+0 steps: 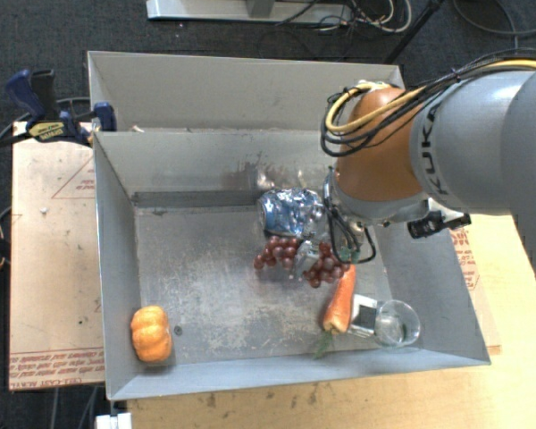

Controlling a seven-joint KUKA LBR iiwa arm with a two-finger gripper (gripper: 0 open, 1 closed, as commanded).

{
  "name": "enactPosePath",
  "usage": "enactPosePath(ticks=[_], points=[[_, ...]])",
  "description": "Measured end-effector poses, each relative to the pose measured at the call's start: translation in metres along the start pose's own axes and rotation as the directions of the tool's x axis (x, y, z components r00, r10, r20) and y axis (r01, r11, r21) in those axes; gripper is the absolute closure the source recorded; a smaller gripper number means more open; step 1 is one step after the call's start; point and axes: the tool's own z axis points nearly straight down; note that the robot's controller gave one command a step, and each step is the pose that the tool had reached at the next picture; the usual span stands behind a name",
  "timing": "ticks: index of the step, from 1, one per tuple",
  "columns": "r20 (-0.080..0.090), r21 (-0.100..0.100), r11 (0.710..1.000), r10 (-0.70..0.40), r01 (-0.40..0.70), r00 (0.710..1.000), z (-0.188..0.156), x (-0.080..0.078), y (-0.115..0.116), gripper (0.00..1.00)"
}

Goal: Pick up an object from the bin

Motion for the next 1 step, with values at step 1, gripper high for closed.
enactPosePath(ticks=[1], points=[[-0.001, 0.0, 1.0, 0.0, 0.0, 1.0, -0.0062, 0.0001, 0.0, 1.0]])
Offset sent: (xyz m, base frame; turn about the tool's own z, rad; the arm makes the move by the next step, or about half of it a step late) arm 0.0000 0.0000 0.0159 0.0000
